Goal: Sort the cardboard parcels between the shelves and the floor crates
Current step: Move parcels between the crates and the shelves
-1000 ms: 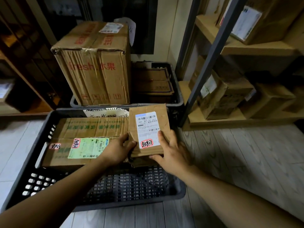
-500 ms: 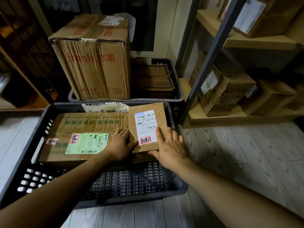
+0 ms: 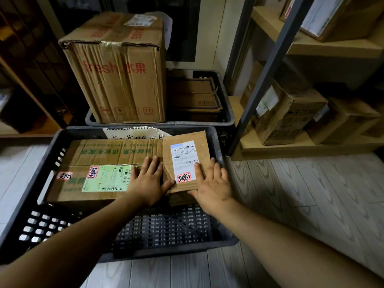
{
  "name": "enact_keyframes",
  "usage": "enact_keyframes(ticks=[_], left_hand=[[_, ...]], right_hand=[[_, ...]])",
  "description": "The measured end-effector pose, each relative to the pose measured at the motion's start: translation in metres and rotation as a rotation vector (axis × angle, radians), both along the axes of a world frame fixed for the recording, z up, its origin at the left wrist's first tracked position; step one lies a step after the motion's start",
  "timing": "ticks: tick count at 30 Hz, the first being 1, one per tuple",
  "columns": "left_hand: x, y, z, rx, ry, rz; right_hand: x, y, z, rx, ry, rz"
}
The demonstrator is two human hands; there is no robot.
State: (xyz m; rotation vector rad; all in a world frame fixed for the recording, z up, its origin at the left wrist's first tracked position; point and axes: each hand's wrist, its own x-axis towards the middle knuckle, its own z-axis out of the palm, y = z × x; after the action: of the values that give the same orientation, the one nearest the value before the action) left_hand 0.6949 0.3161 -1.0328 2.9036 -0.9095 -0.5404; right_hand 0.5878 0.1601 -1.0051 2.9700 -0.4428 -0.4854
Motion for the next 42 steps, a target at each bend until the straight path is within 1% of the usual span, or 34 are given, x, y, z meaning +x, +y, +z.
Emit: enact_keyframes(ticks=[4, 6, 9, 14, 17, 19, 21, 23, 26, 29, 33, 36, 42], left_hand=[[0.001, -0.003, -0.004, 0.027, -0.061, -0.028], [0.001, -0.004, -0.007, 0.019, -0.08, -0.017], [0.001, -0.005, -0.012, -0.01, -0.084, 0.013], [0.012, 0.007, -0.014, -0.084, -0.088, 0.026], [0.028, 0.024, -0.014, -0.031, -0.142, 0.14], [0.034, 0.03, -0.016, 0.0, -0.118, 0.188], [0.035, 0.03, -0.02, -0.004, -0.097, 0.189], [0.036, 0.029, -0.023, -0.012, -0.099, 0.187], [0.039, 0.028, -0.023, 0.018, -0.078, 0.182], [0.042, 0.028, -0.011, 0.076, 0.012, 0.163], [0.039, 0.034, 0.038, 0.132, 0.152, 0.191], [0.026, 0.038, 0.094, 0.156, 0.199, 0.218], [-0.004, 0.033, 0.235, 0.157, 0.273, 0.237]], right_hand=[[0.007, 0.003, -0.009, -0.071, 0.091, 0.129], [0.011, 0.003, -0.013, -0.085, 0.125, 0.138], [0.016, 0.004, -0.024, -0.086, 0.168, 0.133], [0.022, 0.009, -0.048, -0.1, 0.314, 0.094], [0.023, 0.013, -0.062, -0.072, 0.398, 0.046], [0.023, 0.018, -0.07, -0.055, 0.462, 0.03], [0.024, 0.022, -0.079, -0.05, 0.503, 0.018], [0.027, 0.022, -0.085, -0.033, 0.504, -0.008], [0.03, 0.02, -0.078, 0.026, 0.509, -0.037], [0.035, 0.018, -0.055, 0.129, 0.493, -0.068], [0.034, 0.014, 0.004, 0.235, 0.38, -0.117], [0.025, 0.007, 0.069, 0.285, 0.364, -0.142], [0.001, -0.016, 0.218, 0.374, 0.297, -0.168]])
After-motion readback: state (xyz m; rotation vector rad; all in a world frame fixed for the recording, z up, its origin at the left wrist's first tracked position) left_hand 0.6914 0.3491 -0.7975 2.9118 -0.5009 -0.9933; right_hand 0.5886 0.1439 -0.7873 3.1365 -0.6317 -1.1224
